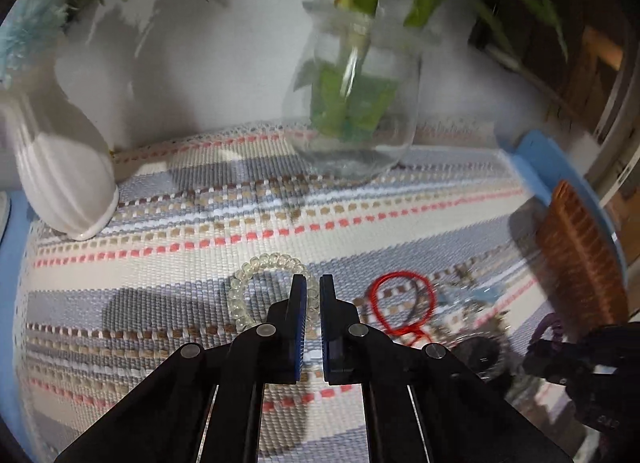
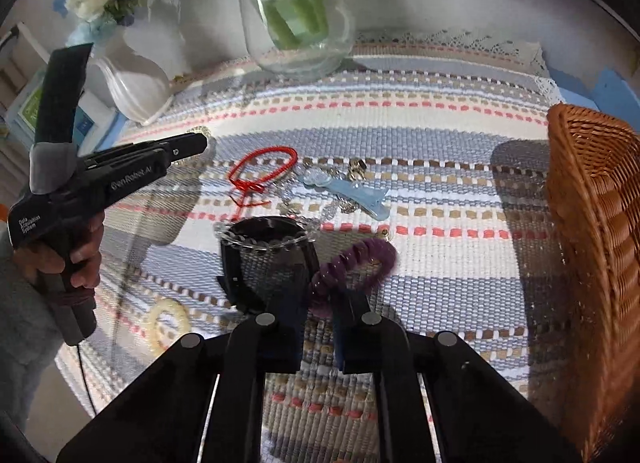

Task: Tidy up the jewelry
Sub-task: 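Grasp the purple coil hair tie with the right tool while the left tool moves to the clear bead bracelet, then carry the purple coil over the wicker basket with the right tool while the left tool reaches the bracelet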

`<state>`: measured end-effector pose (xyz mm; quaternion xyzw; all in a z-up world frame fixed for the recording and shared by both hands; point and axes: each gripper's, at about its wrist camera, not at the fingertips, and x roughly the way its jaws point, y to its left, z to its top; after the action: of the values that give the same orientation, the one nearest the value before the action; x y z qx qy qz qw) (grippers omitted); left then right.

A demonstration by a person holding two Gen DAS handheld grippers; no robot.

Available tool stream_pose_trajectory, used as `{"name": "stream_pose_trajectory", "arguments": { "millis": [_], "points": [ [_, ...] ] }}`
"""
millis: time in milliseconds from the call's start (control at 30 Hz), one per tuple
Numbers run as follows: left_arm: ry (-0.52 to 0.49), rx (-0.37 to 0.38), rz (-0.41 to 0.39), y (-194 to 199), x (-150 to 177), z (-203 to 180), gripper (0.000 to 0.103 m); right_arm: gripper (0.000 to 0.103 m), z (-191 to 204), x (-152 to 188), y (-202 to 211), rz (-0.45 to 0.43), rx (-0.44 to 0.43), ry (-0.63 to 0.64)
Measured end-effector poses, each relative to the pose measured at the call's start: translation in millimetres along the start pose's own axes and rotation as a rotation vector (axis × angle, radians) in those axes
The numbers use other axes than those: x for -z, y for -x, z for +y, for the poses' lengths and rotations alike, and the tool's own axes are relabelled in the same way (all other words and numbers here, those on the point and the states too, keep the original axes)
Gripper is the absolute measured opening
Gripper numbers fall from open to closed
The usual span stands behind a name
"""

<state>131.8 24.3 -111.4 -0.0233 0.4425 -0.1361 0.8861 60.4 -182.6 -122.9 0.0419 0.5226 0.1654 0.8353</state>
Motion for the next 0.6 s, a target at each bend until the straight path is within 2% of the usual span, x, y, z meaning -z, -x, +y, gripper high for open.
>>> {"name": "stream_pose_trajectory", "arguments": {
  "millis": [300,467,600],
  "points": [
    [0.049,0.084,-0.115,58,-14,-28,0.006,0.012,-22,-6,40,-0.065,-0.109,-0.083],
    [-0.03,0.107,-0.17,80,-29,-69,0.005,0.012,-41,-11,66,-0.106,-0.122,-0.121],
    [-0.086,0.167,-0.21,92,-45,-110,0.005,0.012,-59,-13,90,-0.145,-0.121,-0.155]
  ]
}}
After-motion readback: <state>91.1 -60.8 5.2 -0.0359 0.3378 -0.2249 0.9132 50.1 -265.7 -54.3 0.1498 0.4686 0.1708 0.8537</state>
